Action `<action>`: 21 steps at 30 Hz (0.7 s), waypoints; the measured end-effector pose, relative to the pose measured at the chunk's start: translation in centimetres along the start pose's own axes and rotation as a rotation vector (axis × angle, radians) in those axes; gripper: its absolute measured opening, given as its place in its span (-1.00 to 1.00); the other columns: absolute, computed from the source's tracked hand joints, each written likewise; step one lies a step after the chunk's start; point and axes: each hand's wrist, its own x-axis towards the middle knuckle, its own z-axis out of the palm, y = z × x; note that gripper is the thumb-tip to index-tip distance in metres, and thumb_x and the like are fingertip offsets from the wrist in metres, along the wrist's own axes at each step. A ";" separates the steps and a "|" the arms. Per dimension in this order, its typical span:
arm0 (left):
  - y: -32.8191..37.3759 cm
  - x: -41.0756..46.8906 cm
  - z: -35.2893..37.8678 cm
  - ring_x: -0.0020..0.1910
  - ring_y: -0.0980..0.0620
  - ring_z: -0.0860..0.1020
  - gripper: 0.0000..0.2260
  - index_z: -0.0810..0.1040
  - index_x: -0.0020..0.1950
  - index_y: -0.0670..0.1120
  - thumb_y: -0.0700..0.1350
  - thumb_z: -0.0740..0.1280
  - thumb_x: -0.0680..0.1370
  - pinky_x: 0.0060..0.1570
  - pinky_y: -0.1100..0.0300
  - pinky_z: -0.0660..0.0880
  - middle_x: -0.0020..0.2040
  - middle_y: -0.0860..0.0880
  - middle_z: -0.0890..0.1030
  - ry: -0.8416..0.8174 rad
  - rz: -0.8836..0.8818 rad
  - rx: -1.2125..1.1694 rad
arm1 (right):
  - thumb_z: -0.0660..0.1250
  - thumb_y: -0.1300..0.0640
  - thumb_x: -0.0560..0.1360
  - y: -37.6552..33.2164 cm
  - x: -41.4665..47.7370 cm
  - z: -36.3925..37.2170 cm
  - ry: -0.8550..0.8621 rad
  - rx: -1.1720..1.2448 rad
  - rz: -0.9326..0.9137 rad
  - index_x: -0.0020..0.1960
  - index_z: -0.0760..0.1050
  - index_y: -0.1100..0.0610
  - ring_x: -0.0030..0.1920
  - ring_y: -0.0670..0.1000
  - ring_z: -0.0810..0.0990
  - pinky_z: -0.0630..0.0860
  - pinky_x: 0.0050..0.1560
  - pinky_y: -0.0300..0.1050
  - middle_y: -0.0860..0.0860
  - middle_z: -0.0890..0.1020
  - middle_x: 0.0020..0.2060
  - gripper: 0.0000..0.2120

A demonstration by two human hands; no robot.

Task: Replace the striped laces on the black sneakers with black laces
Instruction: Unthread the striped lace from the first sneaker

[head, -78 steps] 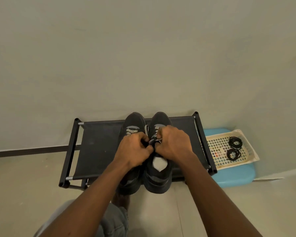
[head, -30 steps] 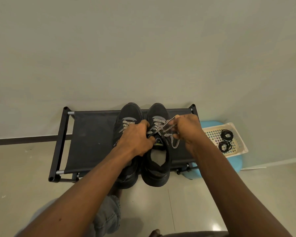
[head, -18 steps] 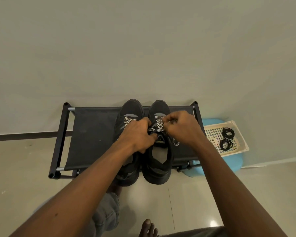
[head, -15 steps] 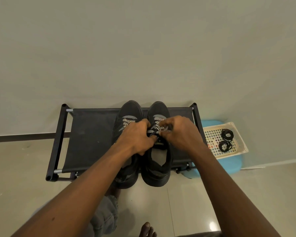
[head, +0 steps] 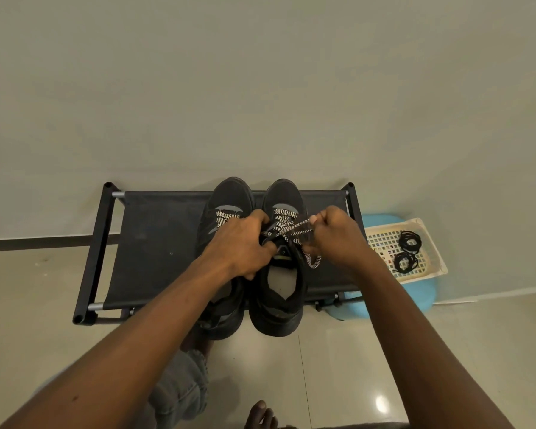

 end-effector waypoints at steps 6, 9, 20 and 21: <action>0.0 -0.1 0.1 -0.45 0.06 0.67 -0.57 0.35 0.49 -0.03 -0.04 0.36 0.64 -0.20 0.12 0.69 -0.15 -0.01 0.70 -0.001 -0.009 -0.009 | 0.20 0.13 0.64 0.2 0.4 -0.7 0.244 -0.082 0.004 -0.04 0.43 0.15 -0.11 0.18 0.66 0.64 -0.02 0.17 0.17 0.63 -0.08 -0.87; 0.0 -0.1 0.3 -0.47 0.08 0.66 -0.60 0.39 0.44 -0.03 0.00 0.37 0.63 -0.24 0.15 0.67 -0.13 0.00 0.69 0.031 0.003 0.020 | 0.24 0.12 0.62 0.3 0.0 -0.6 0.242 -0.329 -0.068 0.14 0.49 0.20 -0.06 0.12 0.49 0.38 -0.02 -0.08 0.16 0.54 0.14 -0.82; -0.8 0.6 1.4 -0.19 0.02 0.57 -0.68 0.53 0.09 -0.06 0.14 0.45 0.53 -0.23 0.20 0.41 -0.11 -0.01 0.61 0.136 -0.012 0.129 | 0.39 0.06 0.52 -1.8 -2.5 2.4 0.093 -0.694 -0.352 0.19 0.56 0.07 0.04 0.14 0.62 0.45 -0.07 -0.09 0.05 0.61 0.09 -0.74; -0.8 0.7 1.4 -0.17 0.01 0.58 -0.67 0.53 0.10 -0.07 0.14 0.45 0.53 -0.21 0.19 0.41 -0.10 -0.01 0.61 0.142 -0.012 0.126 | 0.38 0.07 0.53 -1.8 -2.5 2.3 0.083 -0.699 -0.367 0.19 0.57 0.07 0.03 0.15 0.62 0.44 -0.08 -0.08 0.05 0.60 0.09 -0.75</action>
